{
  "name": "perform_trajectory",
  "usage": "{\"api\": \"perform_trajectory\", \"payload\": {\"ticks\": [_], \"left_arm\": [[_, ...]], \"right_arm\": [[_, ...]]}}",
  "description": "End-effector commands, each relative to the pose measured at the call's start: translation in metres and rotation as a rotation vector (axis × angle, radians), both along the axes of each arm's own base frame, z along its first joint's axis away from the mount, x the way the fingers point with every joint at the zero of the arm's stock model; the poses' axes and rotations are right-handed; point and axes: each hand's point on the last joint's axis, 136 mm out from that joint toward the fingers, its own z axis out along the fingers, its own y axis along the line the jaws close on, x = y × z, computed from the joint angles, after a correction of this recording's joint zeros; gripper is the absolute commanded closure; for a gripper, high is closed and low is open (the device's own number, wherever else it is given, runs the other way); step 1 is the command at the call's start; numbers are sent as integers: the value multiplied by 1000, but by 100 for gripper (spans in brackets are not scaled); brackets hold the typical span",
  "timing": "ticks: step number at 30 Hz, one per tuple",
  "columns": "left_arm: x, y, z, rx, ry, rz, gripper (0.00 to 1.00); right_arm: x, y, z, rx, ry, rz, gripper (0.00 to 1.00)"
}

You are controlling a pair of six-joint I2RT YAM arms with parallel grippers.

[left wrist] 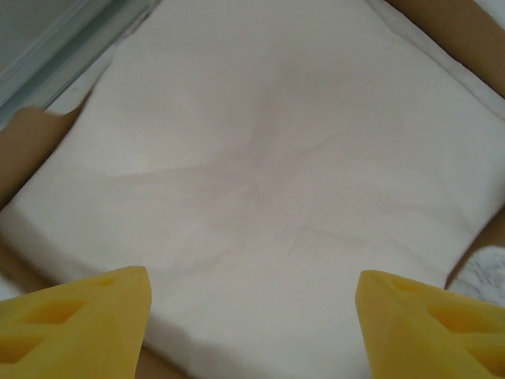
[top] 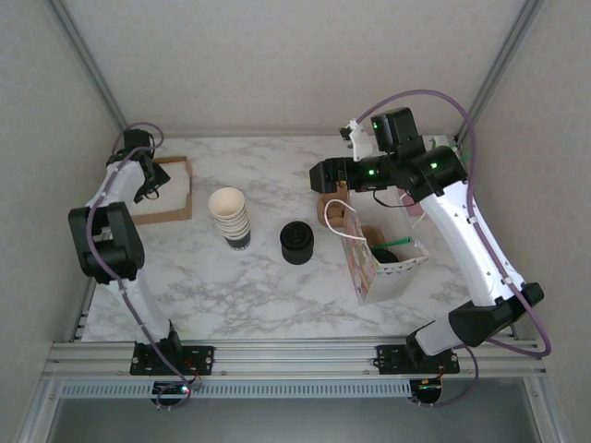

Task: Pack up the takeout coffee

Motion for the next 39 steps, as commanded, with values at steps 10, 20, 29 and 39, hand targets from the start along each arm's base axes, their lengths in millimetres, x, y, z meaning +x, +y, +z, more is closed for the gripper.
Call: {"api": "perform_trajectory", "payload": {"ticks": [10,20,29,39], "left_arm": [[29,19,-54,-45,155,-39,32],[32,4,-98,-97,223,-98,40],[37,5,-75,-77,181,-97,54],[40,8,-48,-59,139,-96,67]], "right_arm": [[-7,-9,-6,-43,-18,-5,1],[-7,-8,-7,-35,-6,-8,1],[-8,-8,-7,-34,-3,-9,1],[-8,-8,-8,-35,-2,-9,1]]}}
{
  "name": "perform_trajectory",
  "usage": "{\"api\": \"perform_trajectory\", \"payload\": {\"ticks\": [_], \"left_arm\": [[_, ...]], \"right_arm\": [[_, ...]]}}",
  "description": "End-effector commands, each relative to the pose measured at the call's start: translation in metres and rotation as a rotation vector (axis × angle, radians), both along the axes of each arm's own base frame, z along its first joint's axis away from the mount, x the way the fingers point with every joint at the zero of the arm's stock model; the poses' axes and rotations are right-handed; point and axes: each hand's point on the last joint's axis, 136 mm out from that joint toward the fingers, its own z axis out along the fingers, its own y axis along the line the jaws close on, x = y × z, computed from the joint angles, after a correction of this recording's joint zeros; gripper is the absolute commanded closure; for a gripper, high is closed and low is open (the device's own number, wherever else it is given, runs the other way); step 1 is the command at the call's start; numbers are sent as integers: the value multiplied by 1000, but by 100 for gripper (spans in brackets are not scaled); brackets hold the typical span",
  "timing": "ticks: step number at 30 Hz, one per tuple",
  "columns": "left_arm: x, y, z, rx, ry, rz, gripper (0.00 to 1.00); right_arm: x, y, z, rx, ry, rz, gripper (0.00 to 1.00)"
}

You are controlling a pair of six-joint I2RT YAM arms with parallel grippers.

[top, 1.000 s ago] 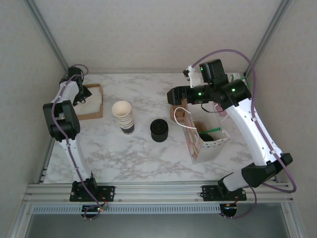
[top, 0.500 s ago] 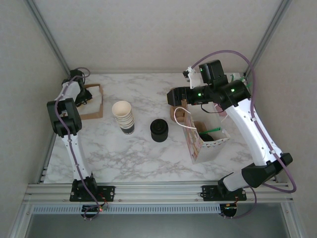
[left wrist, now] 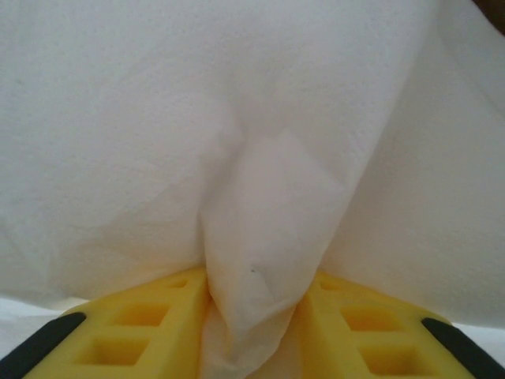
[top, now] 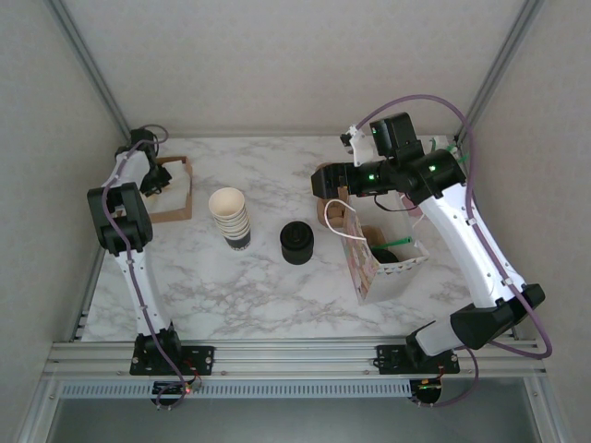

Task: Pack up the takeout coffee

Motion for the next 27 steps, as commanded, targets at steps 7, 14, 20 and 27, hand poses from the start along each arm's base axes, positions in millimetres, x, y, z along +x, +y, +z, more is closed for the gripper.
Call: {"api": "perform_trajectory", "payload": {"ticks": [7,14,20,27], "left_arm": [[-1,-5,43,8,-44,-13,73],[-2,-2,55,16,-60,-13,75],[-1,0,70,24,-83,-12,81],[-2,3,87,38,-103,-11,87]], "right_arm": [[-5,-4,5,-3,-20,-3,1],[-5,-4,6,1,-16,-7,1],[-5,-4,6,1,-16,-9,1],[-7,-4,6,5,-13,-9,1]]}}
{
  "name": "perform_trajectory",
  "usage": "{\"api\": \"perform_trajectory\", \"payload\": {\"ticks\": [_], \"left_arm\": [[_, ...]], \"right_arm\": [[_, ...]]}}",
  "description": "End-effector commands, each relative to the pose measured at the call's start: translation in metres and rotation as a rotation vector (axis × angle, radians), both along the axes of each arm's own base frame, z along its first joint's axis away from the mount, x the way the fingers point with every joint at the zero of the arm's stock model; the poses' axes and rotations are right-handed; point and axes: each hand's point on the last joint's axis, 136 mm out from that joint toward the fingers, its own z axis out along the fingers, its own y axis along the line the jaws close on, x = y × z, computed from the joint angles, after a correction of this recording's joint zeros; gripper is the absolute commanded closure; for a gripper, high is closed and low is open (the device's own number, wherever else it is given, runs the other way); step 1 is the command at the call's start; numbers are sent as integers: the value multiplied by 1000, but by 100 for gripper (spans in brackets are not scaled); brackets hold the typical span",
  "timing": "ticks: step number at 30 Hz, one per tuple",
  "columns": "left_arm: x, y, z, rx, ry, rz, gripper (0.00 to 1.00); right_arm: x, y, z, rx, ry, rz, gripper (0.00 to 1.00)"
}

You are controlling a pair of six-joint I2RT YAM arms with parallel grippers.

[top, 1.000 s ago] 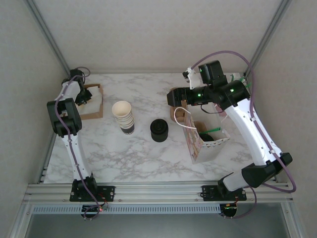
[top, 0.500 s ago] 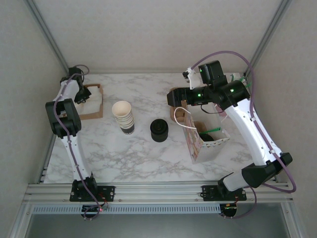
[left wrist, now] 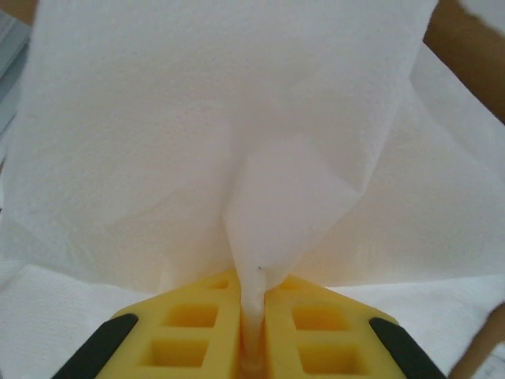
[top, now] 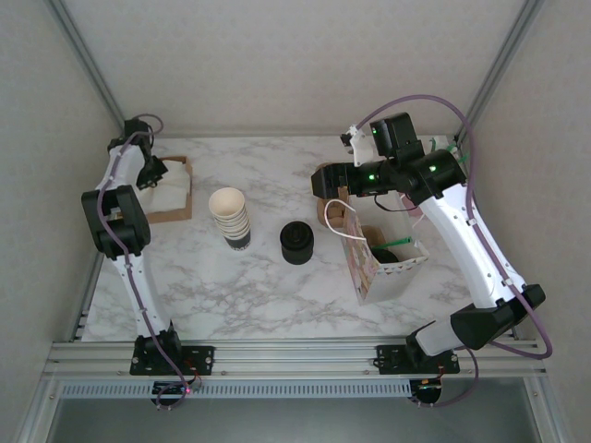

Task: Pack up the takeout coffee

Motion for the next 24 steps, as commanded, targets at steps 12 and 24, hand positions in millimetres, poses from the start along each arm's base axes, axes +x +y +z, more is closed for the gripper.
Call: {"api": "perform_trajectory", "payload": {"ticks": [12,24], "left_arm": [[1,4,57,20,-79,-19,87],[0,-2,38,-13,-66,-26,100]], "right_arm": [[-7,-3,3,5,-9,-8,1],[-7,-4,0,-2,-7,-8,1]]}}
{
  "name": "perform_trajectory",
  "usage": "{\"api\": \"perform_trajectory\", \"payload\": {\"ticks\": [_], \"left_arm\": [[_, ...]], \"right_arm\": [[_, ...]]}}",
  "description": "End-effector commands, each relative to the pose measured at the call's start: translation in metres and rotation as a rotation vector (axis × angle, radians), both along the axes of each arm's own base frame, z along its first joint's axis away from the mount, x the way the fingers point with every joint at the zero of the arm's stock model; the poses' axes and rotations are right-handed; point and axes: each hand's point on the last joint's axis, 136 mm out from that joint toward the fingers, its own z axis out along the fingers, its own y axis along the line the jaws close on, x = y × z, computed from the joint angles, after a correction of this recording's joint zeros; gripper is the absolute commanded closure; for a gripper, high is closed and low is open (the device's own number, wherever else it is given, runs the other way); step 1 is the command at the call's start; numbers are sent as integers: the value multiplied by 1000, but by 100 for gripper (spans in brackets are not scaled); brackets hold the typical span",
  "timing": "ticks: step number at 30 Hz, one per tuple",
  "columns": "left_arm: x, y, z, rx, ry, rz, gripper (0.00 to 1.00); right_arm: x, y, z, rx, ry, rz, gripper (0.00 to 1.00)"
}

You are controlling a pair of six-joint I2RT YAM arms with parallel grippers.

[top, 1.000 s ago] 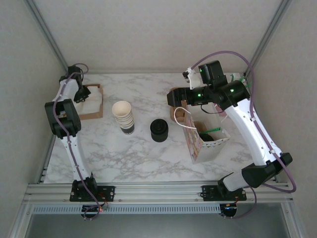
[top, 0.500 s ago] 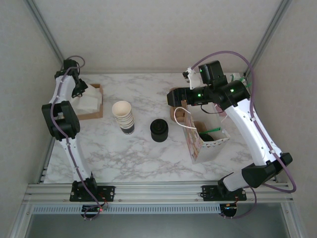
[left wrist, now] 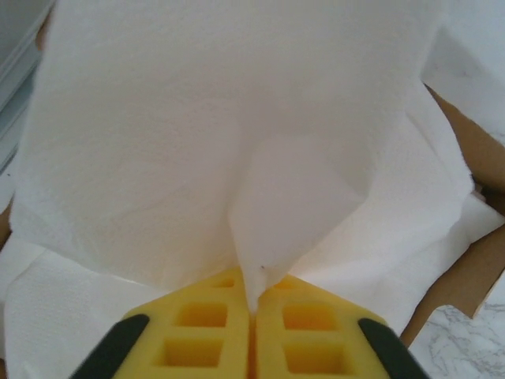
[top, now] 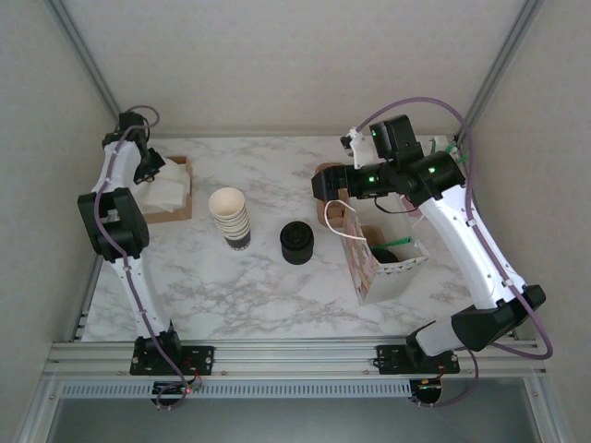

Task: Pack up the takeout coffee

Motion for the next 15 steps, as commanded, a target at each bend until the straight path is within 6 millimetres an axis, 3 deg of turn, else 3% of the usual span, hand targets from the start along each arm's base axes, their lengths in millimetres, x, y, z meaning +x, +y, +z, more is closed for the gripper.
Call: {"api": "perform_trajectory", "payload": {"ticks": [1,8,15], "left_arm": [[-3,2,21,10,-35,-7,100],[-2,-5,112,22,-247,-13,100],[-15,-39,195,-48,-442,-81,100]], "right_arm": [[-5,-4,6,2,-18,-8,1],[-5,-10,17,9,-66,-39,1],[-8,-19,36,40,-128,-90,1]]}}
